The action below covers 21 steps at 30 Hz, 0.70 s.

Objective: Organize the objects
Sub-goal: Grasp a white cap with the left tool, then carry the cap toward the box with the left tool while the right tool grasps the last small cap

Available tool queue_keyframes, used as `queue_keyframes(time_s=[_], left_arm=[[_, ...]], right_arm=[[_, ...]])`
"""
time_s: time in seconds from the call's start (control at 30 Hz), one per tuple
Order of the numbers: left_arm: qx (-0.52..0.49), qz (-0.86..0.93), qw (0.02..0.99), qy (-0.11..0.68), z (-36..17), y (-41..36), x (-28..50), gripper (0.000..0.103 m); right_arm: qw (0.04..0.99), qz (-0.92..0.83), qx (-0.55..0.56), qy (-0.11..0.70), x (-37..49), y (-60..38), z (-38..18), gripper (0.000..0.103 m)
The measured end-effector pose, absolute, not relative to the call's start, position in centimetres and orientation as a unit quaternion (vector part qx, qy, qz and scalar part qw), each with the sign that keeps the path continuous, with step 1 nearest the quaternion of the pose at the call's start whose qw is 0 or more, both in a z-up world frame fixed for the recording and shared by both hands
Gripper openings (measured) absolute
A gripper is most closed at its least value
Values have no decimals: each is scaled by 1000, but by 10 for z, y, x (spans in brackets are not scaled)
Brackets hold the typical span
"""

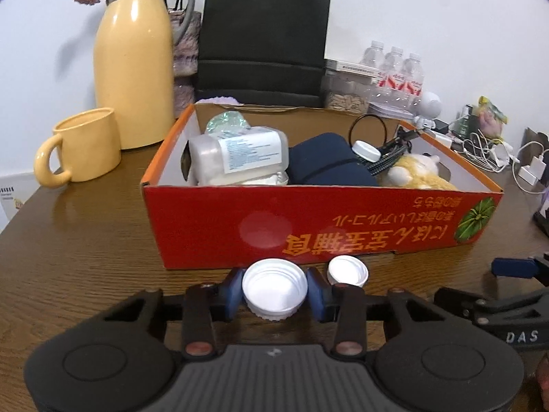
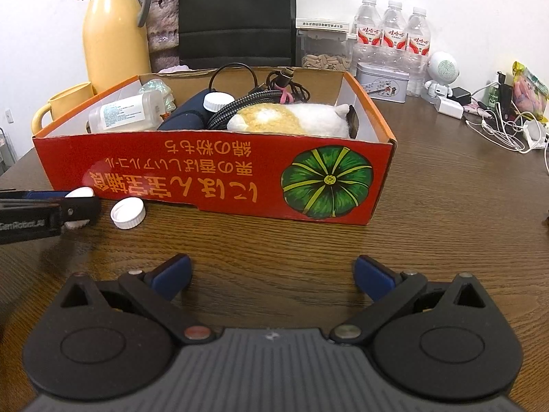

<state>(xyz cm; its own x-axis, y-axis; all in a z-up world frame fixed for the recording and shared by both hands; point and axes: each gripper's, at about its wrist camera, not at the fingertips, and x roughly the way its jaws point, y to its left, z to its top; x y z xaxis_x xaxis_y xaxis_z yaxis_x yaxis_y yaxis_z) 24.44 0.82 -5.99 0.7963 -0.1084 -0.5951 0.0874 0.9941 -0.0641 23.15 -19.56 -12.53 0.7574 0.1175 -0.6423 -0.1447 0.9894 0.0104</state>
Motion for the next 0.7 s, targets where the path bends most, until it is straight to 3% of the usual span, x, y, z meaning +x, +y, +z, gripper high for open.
queue_keyframes(time_s=[0.7], left_arm=[[-35, 6, 962, 270, -47, 43, 228, 39]], right_arm=[[933, 109, -36, 341, 230, -140, -125, 103]])
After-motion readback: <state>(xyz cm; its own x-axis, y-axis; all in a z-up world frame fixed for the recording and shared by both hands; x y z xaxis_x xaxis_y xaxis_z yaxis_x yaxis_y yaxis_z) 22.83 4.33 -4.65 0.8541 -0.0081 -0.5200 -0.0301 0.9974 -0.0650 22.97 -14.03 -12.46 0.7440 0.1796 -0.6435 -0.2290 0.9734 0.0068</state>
